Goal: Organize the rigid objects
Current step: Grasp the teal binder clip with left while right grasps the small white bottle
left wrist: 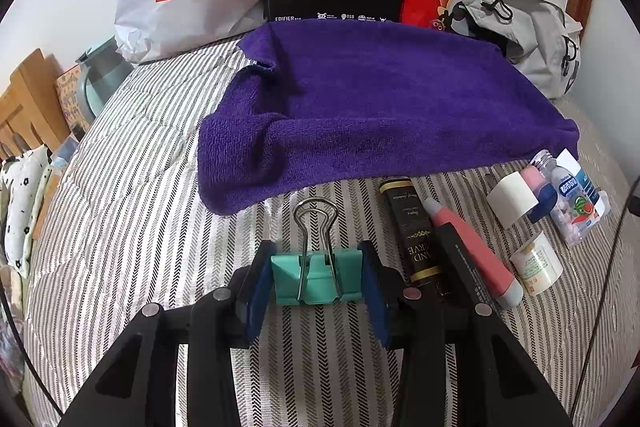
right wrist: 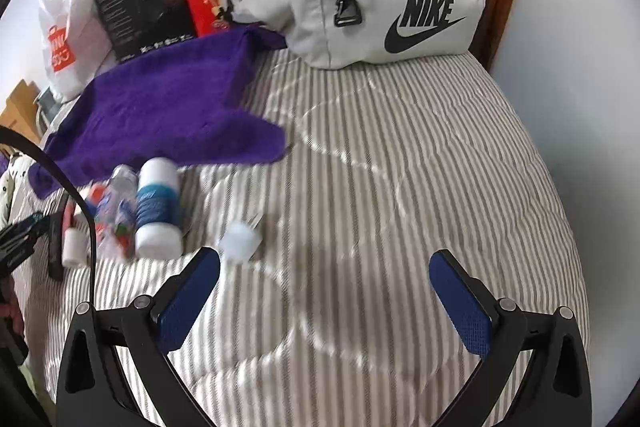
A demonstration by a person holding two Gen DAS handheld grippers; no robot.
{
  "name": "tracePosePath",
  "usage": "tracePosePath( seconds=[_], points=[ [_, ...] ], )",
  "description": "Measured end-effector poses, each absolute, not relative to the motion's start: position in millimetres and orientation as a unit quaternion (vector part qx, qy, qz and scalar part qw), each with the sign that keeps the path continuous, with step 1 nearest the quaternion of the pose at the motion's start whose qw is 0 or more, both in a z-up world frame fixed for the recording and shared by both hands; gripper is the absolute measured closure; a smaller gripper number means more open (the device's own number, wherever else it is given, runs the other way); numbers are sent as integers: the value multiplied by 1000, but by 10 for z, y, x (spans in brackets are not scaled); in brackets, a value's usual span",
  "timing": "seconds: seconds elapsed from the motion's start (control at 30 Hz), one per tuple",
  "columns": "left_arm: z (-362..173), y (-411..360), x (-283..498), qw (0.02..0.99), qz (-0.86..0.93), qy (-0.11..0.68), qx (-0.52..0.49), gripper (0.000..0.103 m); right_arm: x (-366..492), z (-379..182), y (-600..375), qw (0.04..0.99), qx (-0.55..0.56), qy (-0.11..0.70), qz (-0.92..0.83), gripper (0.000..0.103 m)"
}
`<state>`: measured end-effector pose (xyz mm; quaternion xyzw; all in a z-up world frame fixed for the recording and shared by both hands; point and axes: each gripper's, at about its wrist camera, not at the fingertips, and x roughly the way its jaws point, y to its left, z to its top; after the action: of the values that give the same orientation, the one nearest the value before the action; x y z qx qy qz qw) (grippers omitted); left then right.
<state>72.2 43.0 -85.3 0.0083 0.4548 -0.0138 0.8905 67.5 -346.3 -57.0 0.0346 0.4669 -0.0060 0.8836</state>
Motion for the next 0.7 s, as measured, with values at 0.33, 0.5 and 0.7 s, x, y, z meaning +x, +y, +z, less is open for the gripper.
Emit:
tracePosePath(
  seconds=[0.33,0.5,0.7],
  points=[
    [-855,432,736,889,-10,457,4,63,958,-825,-3180,874,40,481,53,29],
    [-857,417,732,889,-10,457,5,63,937,-916,-3068,876,13,481,47,50],
    [-858,416,728,890,-9,456,4,63,870,-912,-3099,876,-1,480,43,63]
  ],
)
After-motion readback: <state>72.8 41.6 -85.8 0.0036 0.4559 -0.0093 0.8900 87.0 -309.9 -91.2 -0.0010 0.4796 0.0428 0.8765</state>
